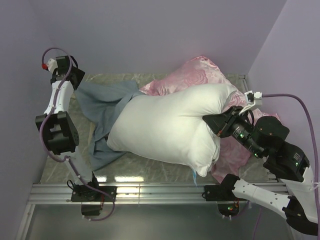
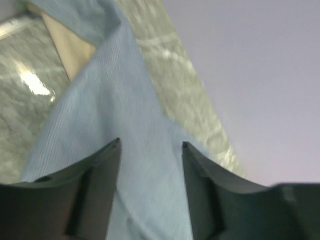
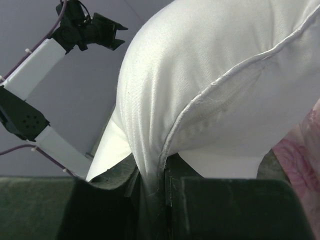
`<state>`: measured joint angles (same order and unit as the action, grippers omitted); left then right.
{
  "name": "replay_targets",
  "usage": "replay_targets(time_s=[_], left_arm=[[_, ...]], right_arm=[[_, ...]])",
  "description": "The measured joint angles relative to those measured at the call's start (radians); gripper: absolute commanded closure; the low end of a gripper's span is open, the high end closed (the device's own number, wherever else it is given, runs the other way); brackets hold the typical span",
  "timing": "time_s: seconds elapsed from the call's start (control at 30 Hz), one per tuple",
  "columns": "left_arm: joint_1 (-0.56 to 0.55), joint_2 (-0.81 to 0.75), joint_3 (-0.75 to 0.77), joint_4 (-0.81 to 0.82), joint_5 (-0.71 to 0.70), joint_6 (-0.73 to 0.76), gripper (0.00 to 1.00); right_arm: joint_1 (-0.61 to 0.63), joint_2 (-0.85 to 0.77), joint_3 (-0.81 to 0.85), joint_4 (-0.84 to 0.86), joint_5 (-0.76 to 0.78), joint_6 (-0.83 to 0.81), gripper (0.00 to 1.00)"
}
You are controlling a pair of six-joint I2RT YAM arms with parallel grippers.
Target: Remove the pillowcase from the pillow
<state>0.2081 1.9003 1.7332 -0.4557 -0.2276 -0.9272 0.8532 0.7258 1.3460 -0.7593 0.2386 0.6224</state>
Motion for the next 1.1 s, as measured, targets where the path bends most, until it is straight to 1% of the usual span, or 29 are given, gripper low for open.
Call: replay_targets(time_s=[0.07,0.17,0.27,0.4,0.5,0.57,0.67,0.73,0.77,0.8,0.83,0.87,0.9,0.93,0.97,1.1], left_arm=[[-0.011,-0.034,-0.040,0.004,0.041,0.023,0.36],[-0.049,-0.121,-0.138,0.027,0.094,0.047,0.32],[-0.134,-0.252,-0.282,0.057,0.153,0.067,0.28],[-0.238,-0.460,-0.560,0.160,0.285,0.082,0.25],[-0.265,-0.610,-0.771,0.204,0.386,0.100,0.21],[-0.274,-0.684,-0.876,0.215,0.439,0.106,0.20],[-0.288,-0.738,-0.963,0.235,0.492,0.117,0.19],[-0.305,-0.746,-0.996,0.264,0.512,0.120,0.19],[-0.316,-0.744,-1.007,0.279,0.515,0.120,0.21],[-0.330,-0.741,-1.018,0.298,0.518,0.121,0.23],[-0.338,-0.739,-1.026,0.315,0.520,0.119,0.28],[-0.347,-0.734,-1.034,0.335,0.521,0.116,0.48],[-0.354,-0.726,-1.040,0.356,0.526,0.107,0.60],[-0.361,-0.719,-1.044,0.373,0.531,0.106,0.75],[-0.370,-0.710,-1.045,0.387,0.538,0.099,0.99],[-0.412,-0.697,-1.041,0.406,0.550,0.097,0.99]], right_arm=[[0.000,0.001,0.003,-0.002,0.002,-0.004,1.00],[0.000,0.006,0.017,-0.010,0.003,-0.014,1.00],[0.000,0.013,0.026,-0.011,0.004,-0.022,1.00],[0.000,0.000,0.025,-0.012,0.008,-0.033,1.00],[0.000,-0.029,-0.003,-0.010,0.022,-0.035,1.00],[0.000,-0.062,-0.044,-0.008,0.034,-0.035,1.00],[0.000,-0.109,-0.089,-0.018,0.045,-0.034,1.00],[0.000,-0.126,-0.107,-0.016,0.048,-0.032,1.00],[0.000,-0.127,-0.113,-0.015,0.049,-0.031,1.00],[0.000,-0.127,-0.117,-0.010,0.049,-0.031,1.00],[0.000,-0.127,-0.122,-0.006,0.050,-0.029,1.00],[0.000,-0.127,-0.125,-0.003,0.051,-0.028,1.00],[0.000,-0.127,-0.128,-0.002,0.051,-0.028,1.00],[0.000,-0.127,-0.130,-0.001,0.051,-0.026,1.00],[0.000,-0.126,-0.133,0.000,0.051,-0.025,1.00],[0.000,-0.125,-0.144,0.001,0.066,-0.025,1.00]])
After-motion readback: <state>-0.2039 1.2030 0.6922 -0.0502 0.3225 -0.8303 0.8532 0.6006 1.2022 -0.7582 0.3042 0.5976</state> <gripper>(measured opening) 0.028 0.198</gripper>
